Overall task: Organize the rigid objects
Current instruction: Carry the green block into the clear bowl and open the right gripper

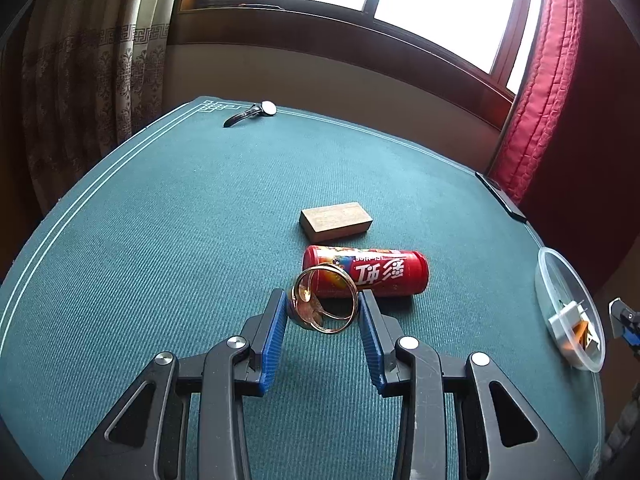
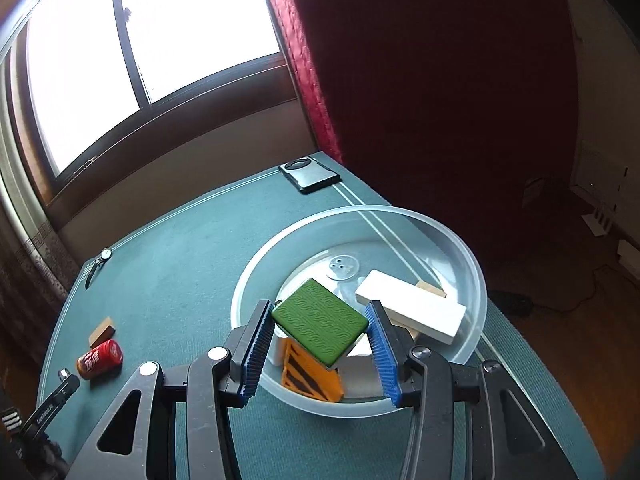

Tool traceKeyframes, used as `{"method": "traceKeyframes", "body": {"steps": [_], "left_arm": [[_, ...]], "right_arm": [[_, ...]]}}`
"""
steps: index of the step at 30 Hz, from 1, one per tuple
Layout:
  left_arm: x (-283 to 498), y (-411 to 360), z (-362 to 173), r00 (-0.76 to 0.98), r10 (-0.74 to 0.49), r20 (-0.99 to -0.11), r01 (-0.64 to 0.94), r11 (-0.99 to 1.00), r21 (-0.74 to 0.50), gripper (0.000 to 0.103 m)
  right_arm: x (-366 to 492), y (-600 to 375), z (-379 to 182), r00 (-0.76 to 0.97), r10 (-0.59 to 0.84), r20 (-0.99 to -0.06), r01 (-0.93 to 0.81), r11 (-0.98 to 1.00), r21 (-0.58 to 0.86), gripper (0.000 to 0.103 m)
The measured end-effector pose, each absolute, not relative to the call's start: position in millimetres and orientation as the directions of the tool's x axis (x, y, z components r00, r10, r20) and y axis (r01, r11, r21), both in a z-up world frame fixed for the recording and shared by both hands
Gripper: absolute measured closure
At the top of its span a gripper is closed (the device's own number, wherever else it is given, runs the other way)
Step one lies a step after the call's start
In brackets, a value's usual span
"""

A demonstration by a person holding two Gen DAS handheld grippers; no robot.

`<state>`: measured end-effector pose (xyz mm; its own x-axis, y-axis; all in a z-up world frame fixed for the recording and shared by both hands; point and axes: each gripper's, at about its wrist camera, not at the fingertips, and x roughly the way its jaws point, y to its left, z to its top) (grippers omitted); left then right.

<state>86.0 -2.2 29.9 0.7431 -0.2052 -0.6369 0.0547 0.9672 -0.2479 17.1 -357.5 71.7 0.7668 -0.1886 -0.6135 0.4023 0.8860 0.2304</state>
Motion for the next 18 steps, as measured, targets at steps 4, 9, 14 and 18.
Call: {"method": "traceKeyframes", "body": {"steps": [4, 9, 14, 18], "left_arm": [[85, -5, 29, 0.733, -0.216, -0.645, 0.063, 0.966, -0.252, 0.066], [83, -12, 30, 0.731, -0.229, -0.643, 0.088, 0.966, -0.245, 0.066], [82, -17, 29, 0.725, -0.236, -0.647, 0.102, 0.966, -0.238, 0.066], [82, -17, 29, 0.725, -0.235, -0.647, 0.103, 0.966, -0.236, 0.066]], "right_arm": [[18, -372, 68, 0.754, -0.217, -0.619, 0.442, 0.866, 0.235, 0.053], [20, -385, 62, 0.738, -0.232, -0.633, 0.472, 0.848, 0.241, 0.053], [24, -392, 62, 0.743, -0.235, -0.626, 0.483, 0.836, 0.259, 0.052], [22, -397, 68, 0.765, -0.233, -0.601, 0.481, 0.827, 0.292, 0.035]]}}
